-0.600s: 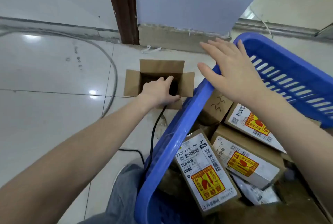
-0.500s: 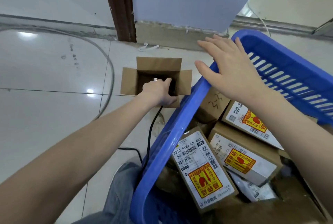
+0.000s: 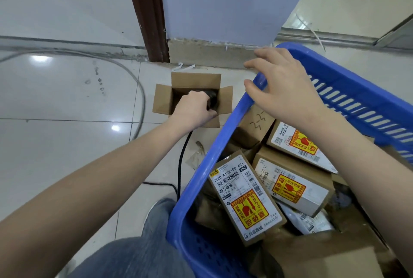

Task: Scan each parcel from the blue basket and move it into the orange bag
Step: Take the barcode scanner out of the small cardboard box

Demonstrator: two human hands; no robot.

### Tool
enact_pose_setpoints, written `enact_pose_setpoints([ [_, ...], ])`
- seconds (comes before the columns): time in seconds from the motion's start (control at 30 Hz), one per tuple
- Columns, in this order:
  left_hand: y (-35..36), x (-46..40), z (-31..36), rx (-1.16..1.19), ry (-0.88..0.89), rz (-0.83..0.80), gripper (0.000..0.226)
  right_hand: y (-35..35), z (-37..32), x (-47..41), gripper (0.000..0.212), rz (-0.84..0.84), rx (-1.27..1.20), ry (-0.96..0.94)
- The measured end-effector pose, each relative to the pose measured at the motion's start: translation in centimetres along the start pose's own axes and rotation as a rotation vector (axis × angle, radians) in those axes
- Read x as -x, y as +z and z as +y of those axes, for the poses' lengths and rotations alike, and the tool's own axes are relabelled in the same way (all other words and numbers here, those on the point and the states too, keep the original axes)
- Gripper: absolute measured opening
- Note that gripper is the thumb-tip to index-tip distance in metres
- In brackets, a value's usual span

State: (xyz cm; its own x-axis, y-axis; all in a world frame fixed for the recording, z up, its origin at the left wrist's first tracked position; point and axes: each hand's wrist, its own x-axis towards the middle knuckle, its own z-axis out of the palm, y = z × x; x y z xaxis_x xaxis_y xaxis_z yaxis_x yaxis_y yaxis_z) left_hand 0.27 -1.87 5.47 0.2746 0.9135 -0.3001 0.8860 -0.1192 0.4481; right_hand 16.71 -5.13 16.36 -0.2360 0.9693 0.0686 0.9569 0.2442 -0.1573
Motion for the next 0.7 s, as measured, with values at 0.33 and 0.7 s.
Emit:
enact_pose_setpoints([
  [0.33, -11.5, 7.8, 7.8, -0.046, 0.15, 0.256, 0.03, -8.1, -1.0, 6.5, 0.036, 0.095, 0.011, 0.081],
  [0.7, -14.9, 19.5, 19.6, 0.252, 0.352, 0.223, 0.046, -16.5, 1.8, 20.1, 0.051, 0.122, -0.043, 0.308],
])
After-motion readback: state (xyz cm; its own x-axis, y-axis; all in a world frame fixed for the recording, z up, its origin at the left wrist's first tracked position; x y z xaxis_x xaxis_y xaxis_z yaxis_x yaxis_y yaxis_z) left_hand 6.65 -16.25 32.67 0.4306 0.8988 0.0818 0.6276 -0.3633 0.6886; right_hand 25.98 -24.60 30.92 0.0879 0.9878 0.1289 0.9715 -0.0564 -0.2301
